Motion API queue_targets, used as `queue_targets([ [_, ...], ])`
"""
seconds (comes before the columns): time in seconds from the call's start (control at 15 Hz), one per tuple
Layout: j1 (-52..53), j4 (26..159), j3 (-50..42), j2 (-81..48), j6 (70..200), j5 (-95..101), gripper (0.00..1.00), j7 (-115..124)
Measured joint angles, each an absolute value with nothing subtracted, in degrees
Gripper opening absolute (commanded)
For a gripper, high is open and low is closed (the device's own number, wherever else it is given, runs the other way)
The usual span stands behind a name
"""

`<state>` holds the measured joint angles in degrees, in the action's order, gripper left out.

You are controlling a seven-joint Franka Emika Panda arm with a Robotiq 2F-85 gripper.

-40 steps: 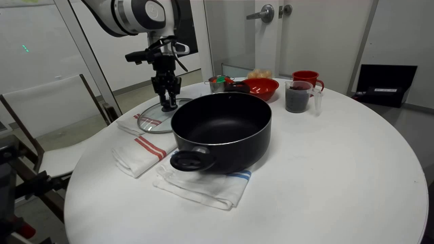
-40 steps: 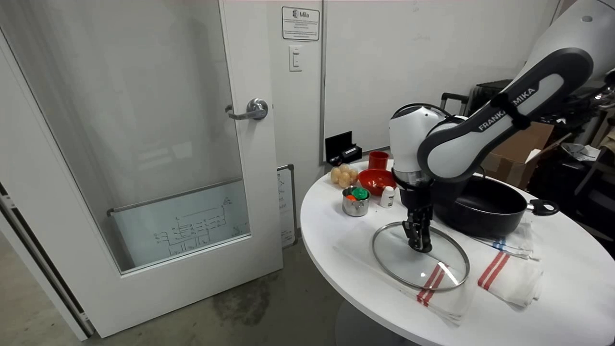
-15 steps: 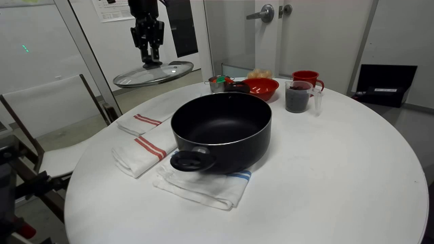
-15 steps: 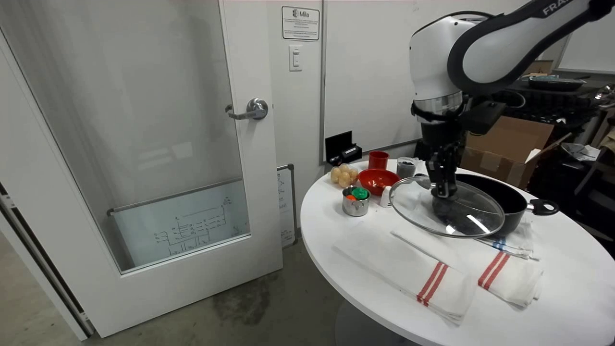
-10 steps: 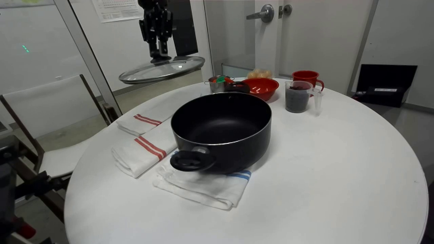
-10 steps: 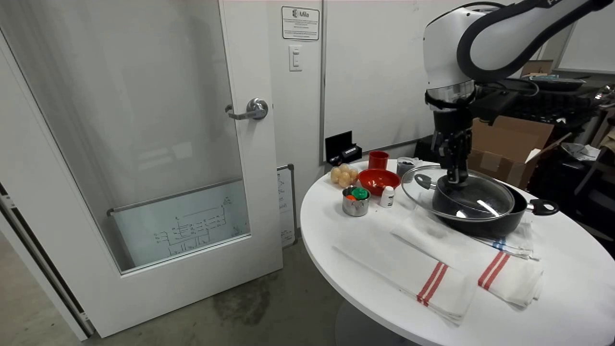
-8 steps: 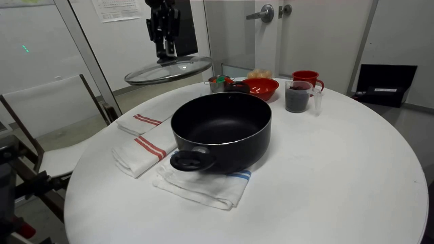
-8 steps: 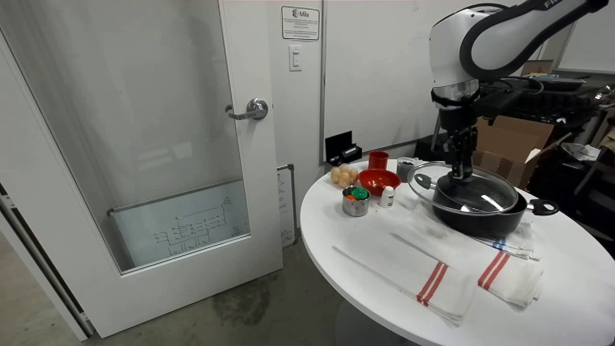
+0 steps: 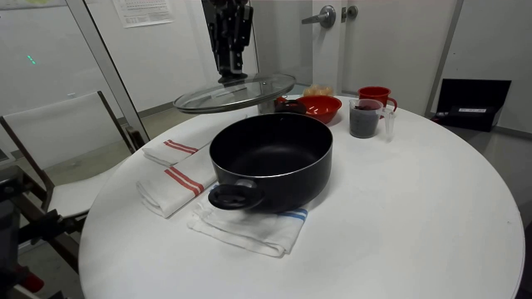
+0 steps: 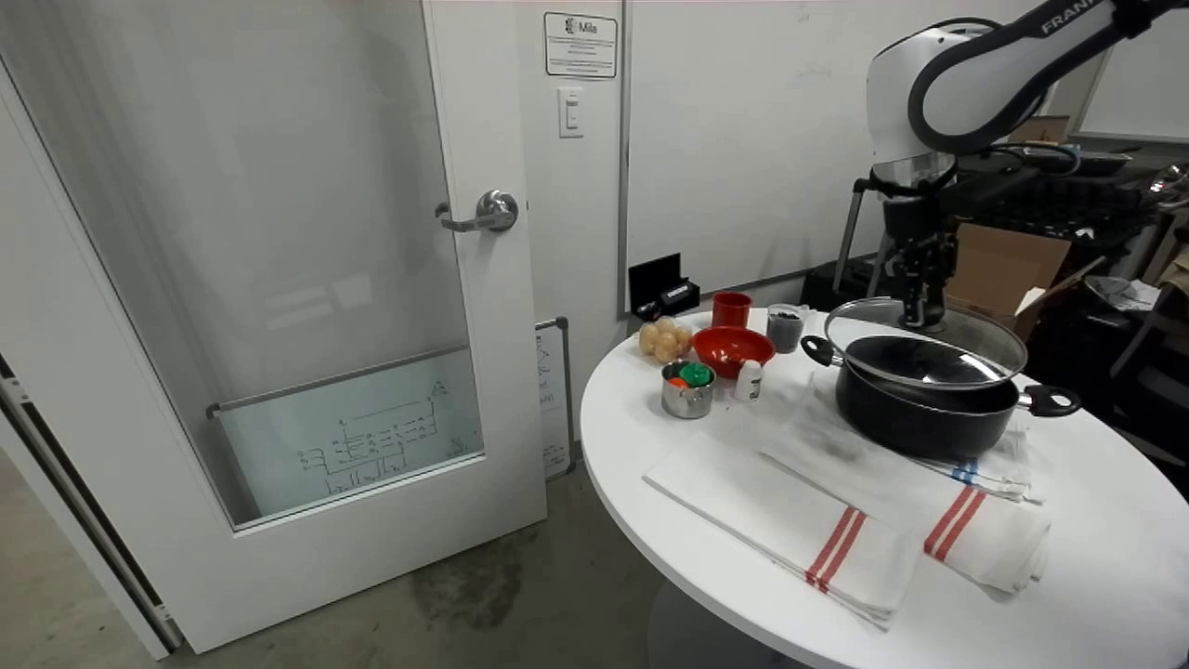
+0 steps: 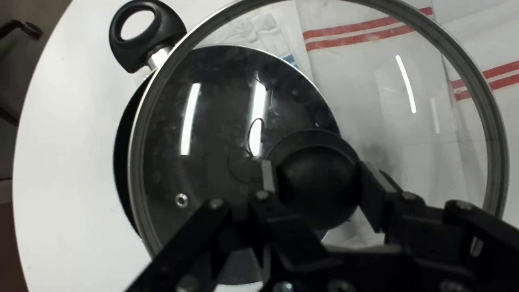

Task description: Pick up the lid and cover the pot

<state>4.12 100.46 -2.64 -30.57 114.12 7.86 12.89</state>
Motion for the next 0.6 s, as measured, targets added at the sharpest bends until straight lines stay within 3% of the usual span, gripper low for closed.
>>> queue_targets([
  [0.6,0.52,100.00,-4.27,-33.09,114.76,6.00,0.25,14.98],
])
